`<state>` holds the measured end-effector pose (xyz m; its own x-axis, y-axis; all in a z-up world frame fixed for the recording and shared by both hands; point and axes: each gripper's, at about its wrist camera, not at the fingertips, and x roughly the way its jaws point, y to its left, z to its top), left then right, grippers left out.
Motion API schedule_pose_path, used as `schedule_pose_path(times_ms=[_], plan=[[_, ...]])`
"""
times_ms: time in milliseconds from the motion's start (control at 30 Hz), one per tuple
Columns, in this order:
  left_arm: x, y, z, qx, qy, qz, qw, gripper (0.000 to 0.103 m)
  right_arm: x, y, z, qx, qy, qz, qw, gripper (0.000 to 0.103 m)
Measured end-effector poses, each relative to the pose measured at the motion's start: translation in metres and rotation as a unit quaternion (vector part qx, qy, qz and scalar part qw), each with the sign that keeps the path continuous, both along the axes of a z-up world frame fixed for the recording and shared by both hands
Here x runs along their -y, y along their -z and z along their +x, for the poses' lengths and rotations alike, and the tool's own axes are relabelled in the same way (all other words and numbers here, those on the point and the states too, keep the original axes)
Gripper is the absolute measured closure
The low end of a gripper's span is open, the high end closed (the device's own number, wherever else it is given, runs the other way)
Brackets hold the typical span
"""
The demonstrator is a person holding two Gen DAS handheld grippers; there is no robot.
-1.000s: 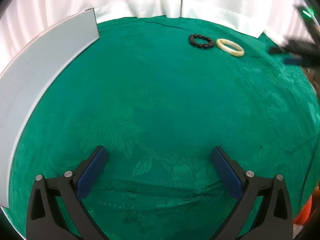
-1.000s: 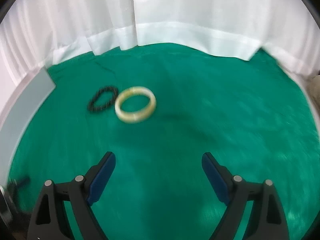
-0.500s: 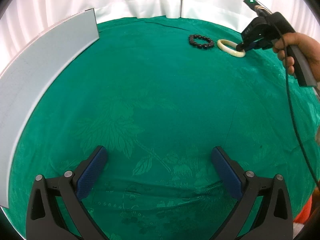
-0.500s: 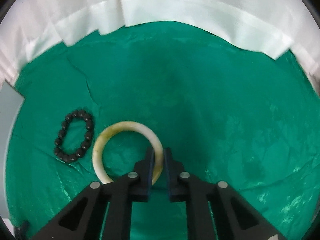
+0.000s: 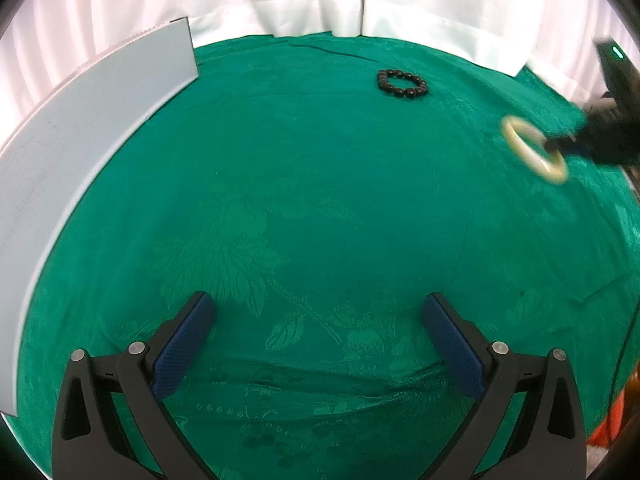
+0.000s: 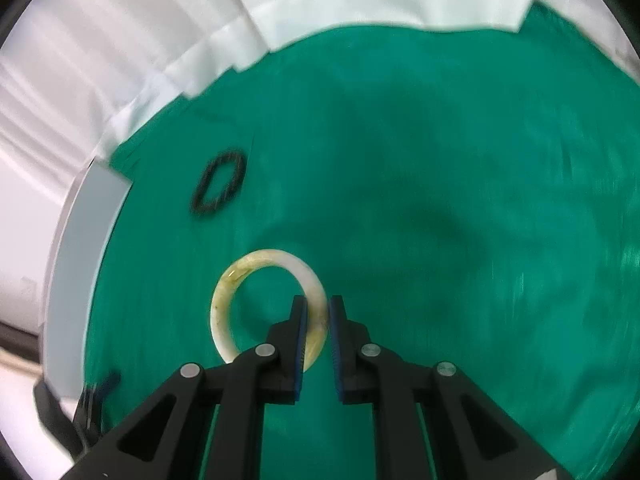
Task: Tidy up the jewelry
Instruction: 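Close the right tool on the pale jade bangle and lift it, then close the left tool on the black bead bracelet while the right tool holds the bangle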
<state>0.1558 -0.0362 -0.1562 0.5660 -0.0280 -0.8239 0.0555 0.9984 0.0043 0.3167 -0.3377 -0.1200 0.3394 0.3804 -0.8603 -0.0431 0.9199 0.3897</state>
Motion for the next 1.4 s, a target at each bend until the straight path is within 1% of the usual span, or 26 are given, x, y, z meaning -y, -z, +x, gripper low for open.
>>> schedule_pose_path(times_ms=[67, 133, 200, 233, 267, 333, 400, 433, 467, 567, 633, 733, 833, 967, 1067, 1100, 1167, 1300, 1400], plan=[[0.0, 0.0, 0.0, 0.0, 0.0, 0.0, 1.0, 0.0, 0.005, 0.007, -0.022, -0.014, -0.005, 0.017, 1.0, 0.091], [0.0, 0.0, 0.0, 0.0, 0.0, 0.0, 1.0, 0.0, 0.007, 0.011, -0.045, -0.018, -0.007, 0.014, 1.0, 0.091], [0.0, 0.0, 0.0, 0.0, 0.0, 0.0, 1.0, 0.0, 0.002, 0.013, -0.059, -0.006, -0.015, -0.015, 1.0, 0.091], [0.0, 0.0, 0.0, 0.0, 0.0, 0.0, 1.0, 0.0, -0.001, 0.012, -0.063, 0.003, -0.016, -0.026, 1.0, 0.091], [0.0, 0.0, 0.0, 0.0, 0.001, 0.0, 1.0, 0.0, -0.003, 0.012, -0.067, 0.01, -0.017, -0.033, 0.999, 0.089], [0.0, 0.001, 0.0, 0.0, 0.001, 0.0, 1.0, 0.0, -0.01, 0.011, -0.07, 0.023, -0.02, -0.051, 0.998, 0.088], [0.0, 0.001, 0.0, 0.0, 0.0, 0.0, 1.0, 0.0, -0.014, 0.009, -0.075, 0.039, -0.021, -0.071, 0.996, 0.072], [0.0, 0.001, 0.0, 0.002, 0.0, -0.001, 1.0, 0.0, -0.016, 0.007, -0.077, 0.048, -0.02, -0.078, 0.996, 0.056], [0.0, 0.001, 0.0, 0.002, 0.001, -0.001, 1.0, 0.0, -0.015, 0.005, -0.081, 0.057, -0.017, -0.083, 0.995, 0.052], [-0.001, 0.0, 0.001, -0.001, 0.006, -0.002, 1.0, 0.0, -0.017, -0.003, -0.093, 0.088, -0.007, -0.099, 0.991, 0.052], [-0.001, -0.001, 0.001, -0.006, 0.014, -0.001, 0.9999, 0.0, -0.012, -0.01, -0.105, 0.107, 0.012, -0.098, 0.989, 0.052], [-0.001, -0.008, 0.001, -0.025, 0.033, 0.0, 0.9992, 0.001, -0.001, -0.016, -0.118, 0.125, 0.032, -0.094, 0.987, 0.052], [-0.006, -0.027, 0.005, -0.034, 0.043, -0.024, 0.9982, 0.001, 0.014, -0.019, -0.13, 0.137, 0.051, -0.095, 0.985, 0.052], [-0.01, -0.062, 0.026, -0.024, 0.056, -0.047, 0.997, 0.0, 0.037, -0.017, -0.142, 0.138, 0.082, -0.082, 0.984, 0.052], [-0.002, -0.078, 0.05, -0.017, 0.071, -0.041, 0.9965, 0.0, 0.048, -0.012, -0.145, 0.127, 0.102, -0.053, 0.985, 0.052], [0.001, -0.08, 0.057, -0.017, 0.074, -0.034, 0.9965, 0.0, 0.054, -0.009, -0.145, 0.123, 0.111, -0.04, 0.985, 0.052], [0.01, -0.081, 0.072, -0.023, 0.086, -0.024, 0.9958, 0.0, 0.06, -0.007, -0.146, 0.121, 0.119, -0.034, 0.985, 0.052], [0.031, -0.077, 0.097, -0.042, 0.106, -0.031, 0.993, 0.0, 0.062, -0.004, -0.149, 0.122, 0.119, -0.031, 0.985, 0.052], [0.049, -0.07, 0.113, -0.053, 0.124, -0.025, 0.9906, 0.001, 0.066, -0.001, -0.15, 0.118, 0.121, -0.024, 0.985, 0.052]])
